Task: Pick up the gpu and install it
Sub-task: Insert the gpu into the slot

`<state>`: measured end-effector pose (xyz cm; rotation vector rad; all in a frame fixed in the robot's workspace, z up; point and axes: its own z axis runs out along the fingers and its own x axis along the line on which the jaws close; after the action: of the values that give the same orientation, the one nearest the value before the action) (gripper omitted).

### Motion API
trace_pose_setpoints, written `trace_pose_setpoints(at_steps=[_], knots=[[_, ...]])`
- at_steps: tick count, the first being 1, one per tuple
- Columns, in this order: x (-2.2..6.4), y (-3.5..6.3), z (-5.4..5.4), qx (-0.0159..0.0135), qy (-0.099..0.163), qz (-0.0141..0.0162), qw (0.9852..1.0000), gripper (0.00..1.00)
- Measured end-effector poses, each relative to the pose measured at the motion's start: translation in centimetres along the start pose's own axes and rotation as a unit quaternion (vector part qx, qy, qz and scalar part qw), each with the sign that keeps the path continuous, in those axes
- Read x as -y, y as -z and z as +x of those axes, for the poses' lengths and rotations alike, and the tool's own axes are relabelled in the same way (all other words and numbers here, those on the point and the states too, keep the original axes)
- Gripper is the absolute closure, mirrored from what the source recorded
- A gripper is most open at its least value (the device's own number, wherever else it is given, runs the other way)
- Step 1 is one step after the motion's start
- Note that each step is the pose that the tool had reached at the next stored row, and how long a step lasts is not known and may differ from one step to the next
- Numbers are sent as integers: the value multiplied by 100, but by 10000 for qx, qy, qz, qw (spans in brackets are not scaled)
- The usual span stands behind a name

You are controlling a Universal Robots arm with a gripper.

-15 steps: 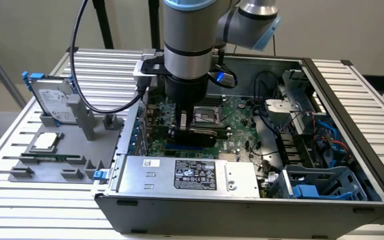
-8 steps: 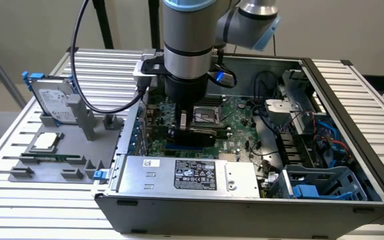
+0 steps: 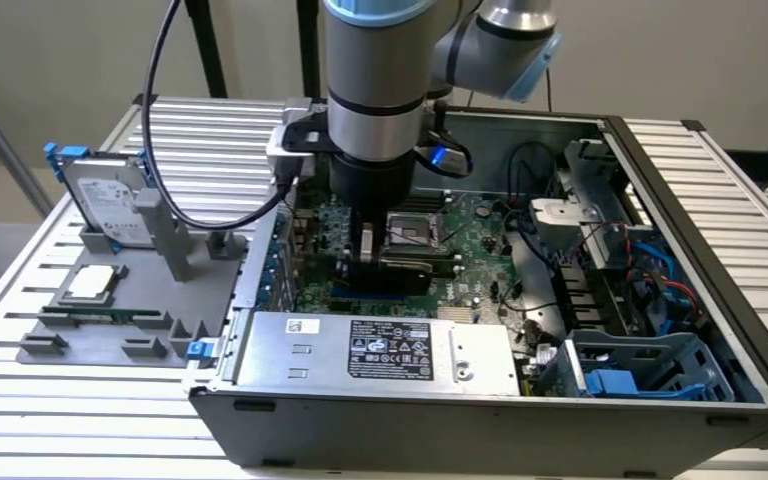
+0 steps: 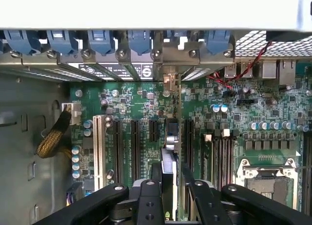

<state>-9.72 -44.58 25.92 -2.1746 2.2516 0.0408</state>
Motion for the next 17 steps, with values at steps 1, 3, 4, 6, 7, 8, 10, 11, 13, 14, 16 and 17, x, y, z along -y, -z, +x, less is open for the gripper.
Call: trace_pose_setpoints(at_steps=[1,3,4,6,7,8,10,11,13,14,16,17], knots=[[0,-5,0,-4,4,0,10000,100],[0,-14,0,-8,10,0,10000,100],[0,-20,0,-8,11,0,10000,100],[0,-27,0,-9,12,0,10000,100],[0,-30,0,-9,12,-1,10000,100],[0,-33,-1,-10,12,0,10000,100],[-2,-38,-2,-11,12,-1,10000,100],[-2,-40,-3,-11,13,0,10000,100],[-4,-44,-6,-11,12,0,10000,100],[-5,-45,-7,-11,12,1,10000,100],[-10,-46,-10,-12,12,1,10000,100],[-12,-46,-11,-13,13,0,10000,100]])
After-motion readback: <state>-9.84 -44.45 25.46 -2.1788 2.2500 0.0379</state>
